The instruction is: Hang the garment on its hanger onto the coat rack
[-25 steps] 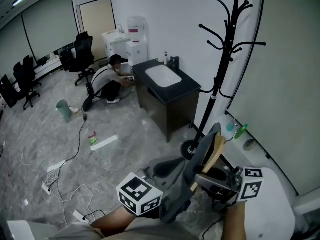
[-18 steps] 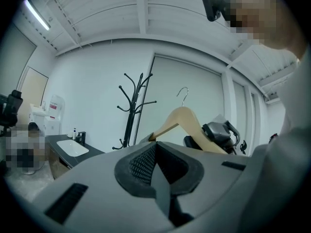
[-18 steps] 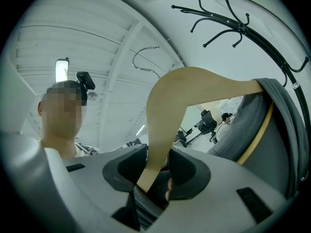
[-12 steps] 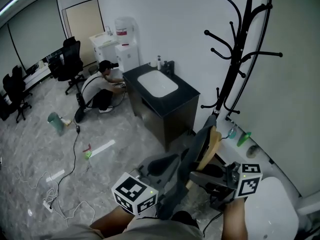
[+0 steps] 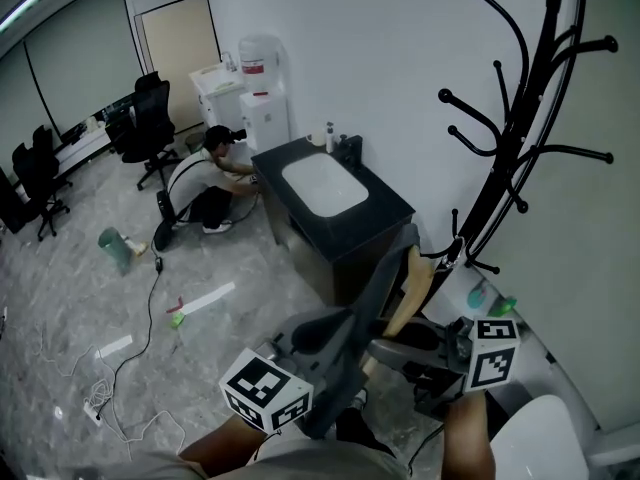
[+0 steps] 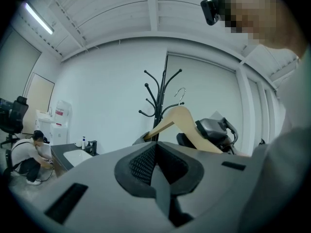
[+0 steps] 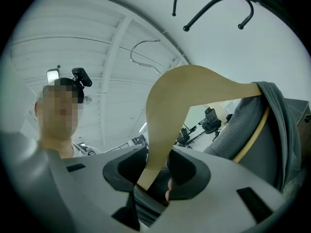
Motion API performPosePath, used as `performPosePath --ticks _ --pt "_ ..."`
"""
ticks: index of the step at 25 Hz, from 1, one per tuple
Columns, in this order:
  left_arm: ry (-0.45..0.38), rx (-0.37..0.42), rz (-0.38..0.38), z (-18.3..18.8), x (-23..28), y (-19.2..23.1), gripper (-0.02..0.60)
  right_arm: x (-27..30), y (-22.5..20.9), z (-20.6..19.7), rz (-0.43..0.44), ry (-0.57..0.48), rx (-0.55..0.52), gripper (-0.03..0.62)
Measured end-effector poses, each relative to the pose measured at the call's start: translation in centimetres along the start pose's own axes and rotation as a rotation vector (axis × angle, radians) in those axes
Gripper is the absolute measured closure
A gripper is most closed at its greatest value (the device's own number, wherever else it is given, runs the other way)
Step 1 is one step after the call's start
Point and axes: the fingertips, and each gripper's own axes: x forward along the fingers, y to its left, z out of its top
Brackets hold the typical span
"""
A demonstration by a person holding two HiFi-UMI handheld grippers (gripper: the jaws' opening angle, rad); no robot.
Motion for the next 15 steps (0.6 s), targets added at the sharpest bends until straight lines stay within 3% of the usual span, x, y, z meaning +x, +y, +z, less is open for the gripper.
performPosePath --ticks 9,15 --pt "-0.03 0.012 0.092 2.4 7.9 4.9 0.577 -1.4 -6.6 6.9 0.036 0.009 0.021 0.461" --pt "-0.021 0.003 0.109 2.7 12.8 7.6 0.577 -2.5 -12.2 10.8 -0.028 0.008 0.024 0.461"
